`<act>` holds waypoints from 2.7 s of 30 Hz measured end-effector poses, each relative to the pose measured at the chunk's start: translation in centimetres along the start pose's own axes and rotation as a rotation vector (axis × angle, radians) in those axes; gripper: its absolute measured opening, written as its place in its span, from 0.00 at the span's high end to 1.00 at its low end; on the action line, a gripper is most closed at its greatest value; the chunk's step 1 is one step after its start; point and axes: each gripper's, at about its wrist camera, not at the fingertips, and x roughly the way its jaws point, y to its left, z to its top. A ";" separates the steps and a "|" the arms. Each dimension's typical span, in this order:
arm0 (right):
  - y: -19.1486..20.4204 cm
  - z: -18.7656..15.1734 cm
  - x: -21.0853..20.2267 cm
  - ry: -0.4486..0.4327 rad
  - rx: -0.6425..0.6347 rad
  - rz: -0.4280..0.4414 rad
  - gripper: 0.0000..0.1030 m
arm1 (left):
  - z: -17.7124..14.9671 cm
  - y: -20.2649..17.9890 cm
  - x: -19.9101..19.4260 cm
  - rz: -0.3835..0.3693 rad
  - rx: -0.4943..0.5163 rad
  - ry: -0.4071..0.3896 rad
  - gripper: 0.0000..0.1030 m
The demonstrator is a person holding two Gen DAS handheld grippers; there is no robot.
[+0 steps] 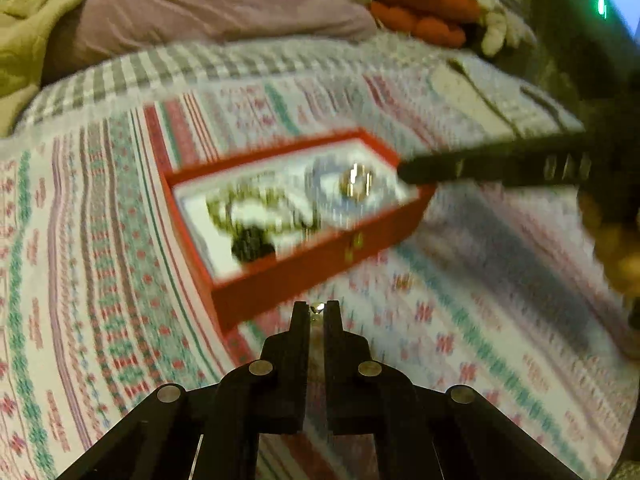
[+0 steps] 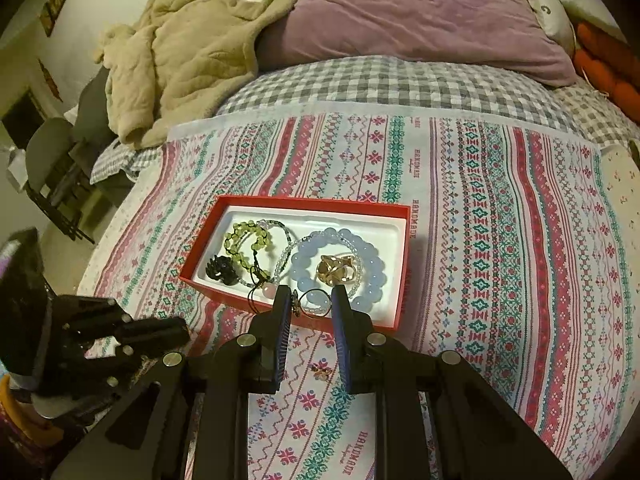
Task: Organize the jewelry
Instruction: 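Lower the gold hoop into the box and open both grippers, then withdraw both grippers from the box toward the remaining earrings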
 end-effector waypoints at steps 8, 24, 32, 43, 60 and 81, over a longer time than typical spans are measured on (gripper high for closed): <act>0.1 0.0 1.4 0.022 0.014 -0.001 0.79 | 3.0 -0.1 0.6 0.057 -0.034 -0.087 0.99; -0.6 0.2 1.4 0.026 0.036 -0.023 0.72 | 3.3 -0.2 2.1 0.158 -0.035 -0.060 0.60; -1.0 -1.1 -1.3 -0.004 0.029 -0.033 0.45 | 1.3 0.0 -0.2 0.196 -0.066 -0.032 0.26; -1.7 -5.4 -0.4 0.070 -0.026 -0.119 0.33 | -3.0 -0.2 0.5 0.247 -0.063 0.098 0.08; -0.7 -10.6 2.4 0.147 -0.190 -0.215 0.07 | -5.7 -0.9 3.1 0.256 -0.057 0.201 0.08; -0.4 -11.3 3.0 0.129 -0.200 -0.248 0.00 | -3.7 -0.5 5.6 0.123 -0.043 0.111 0.64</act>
